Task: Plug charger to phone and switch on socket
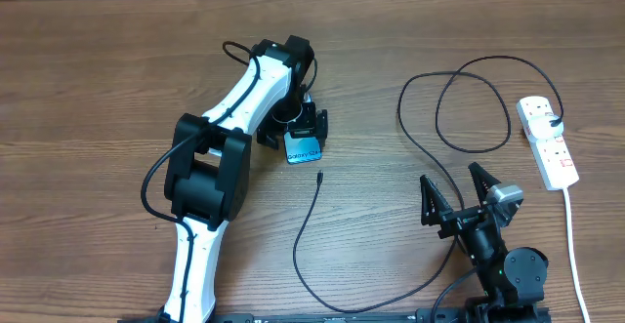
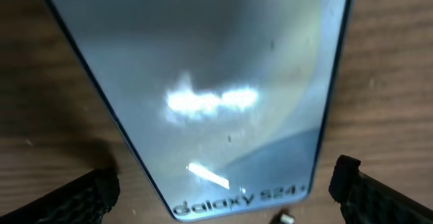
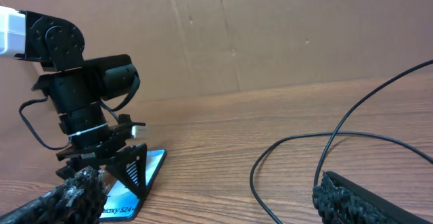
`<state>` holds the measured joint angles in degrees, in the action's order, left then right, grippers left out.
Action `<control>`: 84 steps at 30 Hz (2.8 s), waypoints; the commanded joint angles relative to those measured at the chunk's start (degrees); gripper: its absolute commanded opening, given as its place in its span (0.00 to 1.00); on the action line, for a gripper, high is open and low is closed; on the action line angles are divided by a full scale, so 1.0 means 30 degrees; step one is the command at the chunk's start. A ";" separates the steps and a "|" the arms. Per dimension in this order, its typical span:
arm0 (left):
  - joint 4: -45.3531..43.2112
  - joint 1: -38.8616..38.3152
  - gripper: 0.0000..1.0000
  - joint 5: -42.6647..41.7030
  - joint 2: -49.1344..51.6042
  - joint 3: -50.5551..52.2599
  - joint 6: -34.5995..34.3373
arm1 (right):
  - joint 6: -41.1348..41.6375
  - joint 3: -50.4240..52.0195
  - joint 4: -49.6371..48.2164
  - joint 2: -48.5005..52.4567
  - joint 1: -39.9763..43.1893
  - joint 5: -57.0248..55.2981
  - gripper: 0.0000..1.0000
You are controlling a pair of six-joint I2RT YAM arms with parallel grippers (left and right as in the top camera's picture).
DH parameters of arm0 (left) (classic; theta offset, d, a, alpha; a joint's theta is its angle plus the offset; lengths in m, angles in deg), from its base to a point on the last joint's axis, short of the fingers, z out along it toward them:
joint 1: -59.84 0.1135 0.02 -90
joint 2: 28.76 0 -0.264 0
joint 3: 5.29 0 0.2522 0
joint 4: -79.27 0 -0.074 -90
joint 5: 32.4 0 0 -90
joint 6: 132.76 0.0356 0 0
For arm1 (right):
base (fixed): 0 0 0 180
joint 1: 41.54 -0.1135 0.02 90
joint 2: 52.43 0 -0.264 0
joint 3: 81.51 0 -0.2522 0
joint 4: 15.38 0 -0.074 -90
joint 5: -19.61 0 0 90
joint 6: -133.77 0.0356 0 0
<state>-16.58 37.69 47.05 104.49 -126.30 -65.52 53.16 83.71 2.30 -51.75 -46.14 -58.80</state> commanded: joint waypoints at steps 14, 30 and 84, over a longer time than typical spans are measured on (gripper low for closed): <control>-0.1479 -0.0168 1.00 0.2164 0.0175 -0.0233 -0.3424 | 0.0080 0.0189 -0.0102 -0.0175 -0.0087 -0.0197 1.00; -0.3162 -0.0627 1.00 0.2244 0.0168 0.2572 -0.3424 | 0.0080 0.0189 -0.0102 -0.0175 -0.0087 -0.0197 1.00; -0.6033 -0.1056 1.00 0.2164 0.0175 0.4124 -0.3424 | 0.0080 0.0189 -0.0102 -0.0175 -0.0087 -0.0197 1.00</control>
<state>-34.28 34.32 56.49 99.77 -116.55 -76.08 53.16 83.71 2.30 -51.75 -46.14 -58.84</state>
